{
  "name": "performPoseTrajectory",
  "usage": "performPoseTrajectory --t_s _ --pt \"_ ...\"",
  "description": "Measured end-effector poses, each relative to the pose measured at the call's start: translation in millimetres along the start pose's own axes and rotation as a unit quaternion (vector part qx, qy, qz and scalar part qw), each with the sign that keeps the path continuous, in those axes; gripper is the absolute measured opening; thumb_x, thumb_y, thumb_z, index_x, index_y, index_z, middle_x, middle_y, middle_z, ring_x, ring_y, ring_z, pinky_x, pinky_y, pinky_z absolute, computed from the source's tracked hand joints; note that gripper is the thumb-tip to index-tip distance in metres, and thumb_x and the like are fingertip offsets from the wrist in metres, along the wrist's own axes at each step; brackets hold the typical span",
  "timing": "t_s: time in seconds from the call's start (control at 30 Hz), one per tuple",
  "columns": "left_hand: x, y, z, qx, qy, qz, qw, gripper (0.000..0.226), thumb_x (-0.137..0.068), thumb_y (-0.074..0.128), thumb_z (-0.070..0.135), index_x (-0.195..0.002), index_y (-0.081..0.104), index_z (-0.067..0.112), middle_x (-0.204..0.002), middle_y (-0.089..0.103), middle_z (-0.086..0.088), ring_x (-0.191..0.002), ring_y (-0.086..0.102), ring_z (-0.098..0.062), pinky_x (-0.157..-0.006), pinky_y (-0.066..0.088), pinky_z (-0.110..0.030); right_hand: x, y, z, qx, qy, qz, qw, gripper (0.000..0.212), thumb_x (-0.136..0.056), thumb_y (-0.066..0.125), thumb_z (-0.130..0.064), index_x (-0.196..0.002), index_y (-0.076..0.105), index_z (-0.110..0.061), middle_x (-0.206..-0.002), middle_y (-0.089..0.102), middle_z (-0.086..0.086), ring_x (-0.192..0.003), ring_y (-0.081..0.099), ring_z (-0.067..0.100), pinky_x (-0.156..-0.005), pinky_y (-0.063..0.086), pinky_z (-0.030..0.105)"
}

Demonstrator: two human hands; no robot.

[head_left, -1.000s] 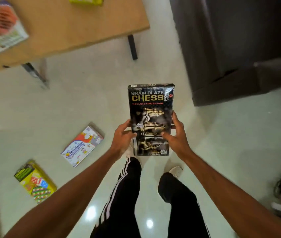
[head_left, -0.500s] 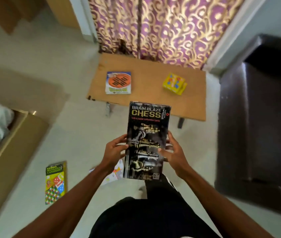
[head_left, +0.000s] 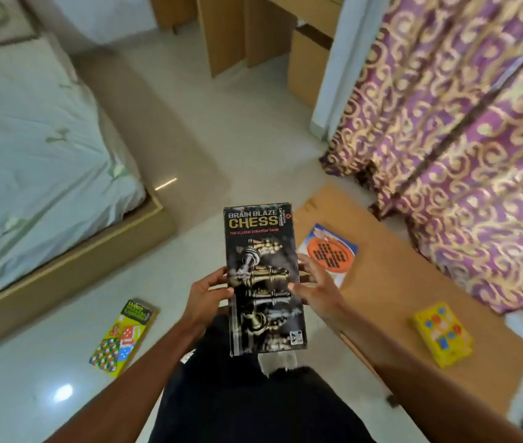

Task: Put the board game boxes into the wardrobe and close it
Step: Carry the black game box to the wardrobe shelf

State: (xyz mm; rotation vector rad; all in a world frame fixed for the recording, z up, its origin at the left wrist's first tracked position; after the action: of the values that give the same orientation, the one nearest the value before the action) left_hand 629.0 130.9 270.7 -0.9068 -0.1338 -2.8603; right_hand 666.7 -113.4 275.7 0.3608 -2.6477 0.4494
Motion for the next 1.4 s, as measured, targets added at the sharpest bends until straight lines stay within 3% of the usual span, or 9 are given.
performPoseTrajectory --t_s 0.1,0.23,0.37,0.43,0.6,0.8,1.1,1.33,1.4 --pt "-53.3 -25.9 33.7 0.019 0.024 0.034 0.999 0.057 -0.083 0.055 -0.015 -0.127 0.063 0.020 -0.100 0.067 -0.006 -0.077 0.068 -0.015 -0.062 0.057 -0.030 -77.2 16.1 -44.0 0.040 -0.038 -0.044 0.998 0.076 -0.087 0.068 -0.020 -0.150 0.027 -0.027 -0.154 0.031 -0.009 -0.137 0.031 0.010 -0.111 0.031 0.036" --pt "-137.6 -73.0 85.7 0.014 0.064 0.073 0.995 0.064 -0.084 0.057 -0.015 -0.133 0.058 0.025 -0.102 0.068 0.000 -0.076 0.069 -0.009 -0.066 0.058 -0.029 -185.0 46.1 -104.7 0.073 -0.078 -0.072 0.992 0.081 -0.087 0.068 -0.012 -0.152 0.022 -0.025 -0.156 0.029 -0.009 -0.136 0.033 0.008 -0.093 0.039 0.016" --pt "-215.5 -129.9 151.9 -0.005 0.086 0.090 0.992 0.079 -0.084 0.060 -0.015 -0.135 0.045 0.044 -0.109 0.066 -0.002 -0.089 0.067 -0.019 -0.069 0.060 -0.033 -277.1 77.9 -171.0 0.064 -0.108 -0.088 0.988 0.085 -0.086 0.066 -0.007 -0.152 0.019 -0.031 -0.158 0.027 -0.011 -0.140 0.033 0.010 -0.096 0.049 0.025" --pt "-251.5 -161.6 187.7 -0.027 0.099 0.099 0.990 0.080 -0.083 0.061 -0.013 -0.135 0.043 0.046 -0.107 0.065 -0.002 -0.093 0.065 -0.021 -0.073 0.060 -0.036 -320.4 99.1 -207.5 0.072 -0.124 -0.084 0.986 0.084 -0.085 0.066 -0.005 -0.151 0.023 -0.032 -0.156 0.030 -0.012 -0.140 0.034 0.009 -0.101 0.047 0.027" --pt "-338.1 -226.0 273.8 -0.066 0.126 0.109 0.984 0.082 -0.082 0.059 -0.013 -0.138 0.041 0.044 -0.102 0.066 0.000 -0.088 0.063 -0.012 -0.069 0.058 -0.027 -426.9 141.4 -282.3 0.091 -0.126 -0.077 0.985 0.074 -0.082 0.071 -0.010 -0.144 0.038 -0.035 -0.150 0.040 -0.011 -0.136 0.040 0.008 -0.112 0.039 0.042" --pt "-466.1 -269.8 349.4 -0.082 0.135 0.113 0.981 0.080 -0.083 0.059 -0.006 -0.143 0.040 0.044 -0.114 0.066 -0.002 -0.102 0.065 -0.017 -0.079 0.060 -0.037 -576.3 156.9 -354.3 0.115 -0.131 -0.089 0.981 0.075 -0.078 0.073 -0.019 -0.142 0.039 -0.040 -0.148 0.041 -0.012 -0.126 0.052 0.018 -0.102 0.048 0.049" --pt "-677.8 -307.0 503.4 -0.054 0.130 0.129 0.982 0.075 -0.085 0.064 -0.004 -0.145 0.040 0.034 -0.112 0.060 0.003 -0.104 0.063 -0.023 -0.075 0.062 -0.045 -823.3 150.6 -483.4 0.135 -0.134 -0.113 0.975 0.074 -0.083 0.070 -0.012 -0.144 0.037 -0.037 -0.148 0.040 -0.008 -0.127 0.048 0.017 -0.101 0.050 0.041" --pt "-814.5 -350.3 614.2 0.005 0.129 0.152 0.980 0.074 -0.079 0.073 -0.003 -0.140 0.048 0.031 -0.113 0.064 -0.008 -0.102 0.065 -0.031 -0.078 0.060 -0.053 -982.5 161.8 -588.3 0.150 -0.157 -0.108 0.970 0.067 -0.086 0.064 -0.006 -0.143 0.040 -0.033 -0.145 0.044 -0.007 -0.128 0.046 0.013 -0.095 0.044 0.023" --pt "-860.4 -366.3 642.7 0.011 0.132 0.153 0.979 0.072 -0.079 0.075 -0.001 -0.139 0.049 0.031 -0.115 0.064 -0.009 -0.102 0.065 -0.029 -0.076 0.060 -0.051 -1034.0 170.8 -613.9 0.153 -0.153 -0.101 0.971 0.066 -0.087 0.063 -0.006 -0.144 0.040 -0.030 -0.144 0.044 -0.005 -0.129 0.046 0.014 -0.098 0.045 0.025"
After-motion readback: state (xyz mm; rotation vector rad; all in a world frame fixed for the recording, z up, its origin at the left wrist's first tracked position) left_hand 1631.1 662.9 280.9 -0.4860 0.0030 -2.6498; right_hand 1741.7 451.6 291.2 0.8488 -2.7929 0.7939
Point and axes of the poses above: each hand's wrist, its own x-axis away from the middle knuckle, its own y-axis out of the palm, z = x × y, the point moved 3 cm from there along -x, towards the middle knuckle
